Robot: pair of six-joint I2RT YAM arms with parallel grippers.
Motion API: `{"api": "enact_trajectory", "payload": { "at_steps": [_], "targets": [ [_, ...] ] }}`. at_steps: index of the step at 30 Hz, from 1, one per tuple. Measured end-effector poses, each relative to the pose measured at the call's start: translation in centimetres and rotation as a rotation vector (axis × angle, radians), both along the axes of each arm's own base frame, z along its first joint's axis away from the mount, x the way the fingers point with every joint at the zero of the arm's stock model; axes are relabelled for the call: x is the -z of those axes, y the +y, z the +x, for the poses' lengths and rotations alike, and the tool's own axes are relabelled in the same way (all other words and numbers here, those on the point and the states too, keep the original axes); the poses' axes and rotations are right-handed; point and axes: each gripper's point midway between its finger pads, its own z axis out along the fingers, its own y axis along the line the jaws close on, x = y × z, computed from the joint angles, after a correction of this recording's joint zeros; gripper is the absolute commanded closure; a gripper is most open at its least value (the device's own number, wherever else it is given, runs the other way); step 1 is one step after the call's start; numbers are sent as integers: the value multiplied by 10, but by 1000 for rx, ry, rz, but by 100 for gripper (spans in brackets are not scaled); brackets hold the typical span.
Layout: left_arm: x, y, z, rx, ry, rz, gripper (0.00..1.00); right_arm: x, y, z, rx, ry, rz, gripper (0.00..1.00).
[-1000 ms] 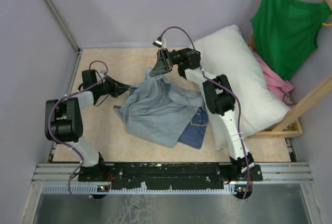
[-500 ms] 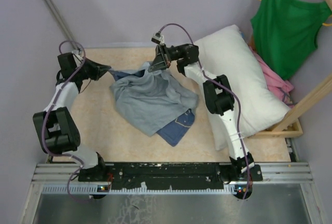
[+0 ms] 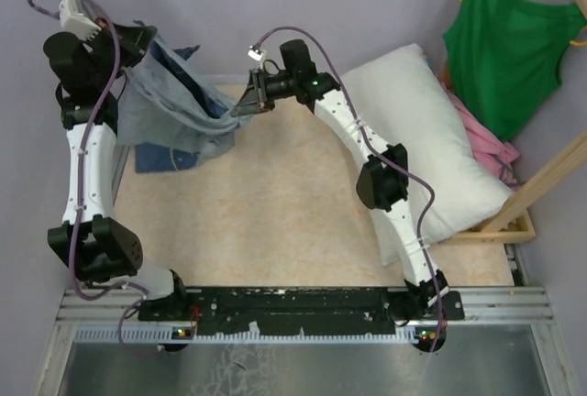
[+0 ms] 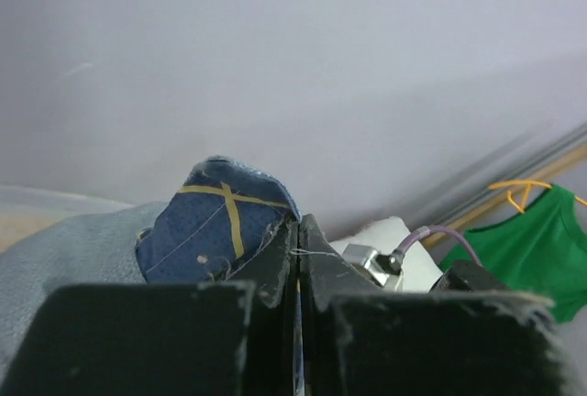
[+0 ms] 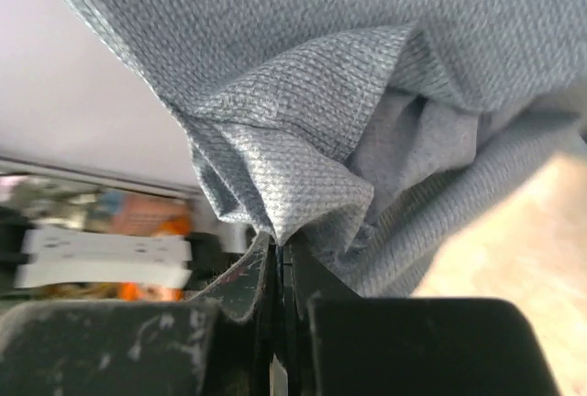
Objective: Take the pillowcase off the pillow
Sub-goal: Adjust the pillowcase at the center of the board.
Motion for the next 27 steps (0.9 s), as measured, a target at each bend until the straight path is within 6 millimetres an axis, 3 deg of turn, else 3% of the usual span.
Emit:
{"api": "enact_trajectory", "payload": {
  "at_steps": [3, 6, 7, 10, 13, 16, 18, 20, 22, 27],
  "targets": [
    [-11, -18, 1, 71, -33, 38, 100, 13, 1, -13, 81, -173, -160, 93],
    [-8, -35, 9, 136, -31, 63, 100, 14, -4, -37, 87, -333, -279, 79],
    [-8, -38, 12, 144, -34, 72, 100, 12, -5, -47, 78, -390, -313, 72],
    [-16, -56, 16, 175, -59, 106, 100, 4, 0, -75, 23, -543, -358, 29],
    [-28, -83, 10, 220, -97, 144, 100, -5, 9, -101, -40, -645, -343, 4],
    [-43, -110, 0, 272, -137, 170, 100, -14, 9, -122, -71, -678, -303, 1],
    [-54, -115, -5, 280, -159, 185, 100, -22, -3, -125, -50, -677, -269, 1],
    [-64, -112, -9, 270, -181, 202, 100, -31, -23, -120, 10, -635, -209, 1],
    [-76, -108, -15, 260, -209, 229, 100, -46, -55, -103, 131, -554, -103, 1],
    [-92, -100, -51, 354, -298, 298, 100, -86, -170, -13, 560, -454, 129, 1]
  ]
}}
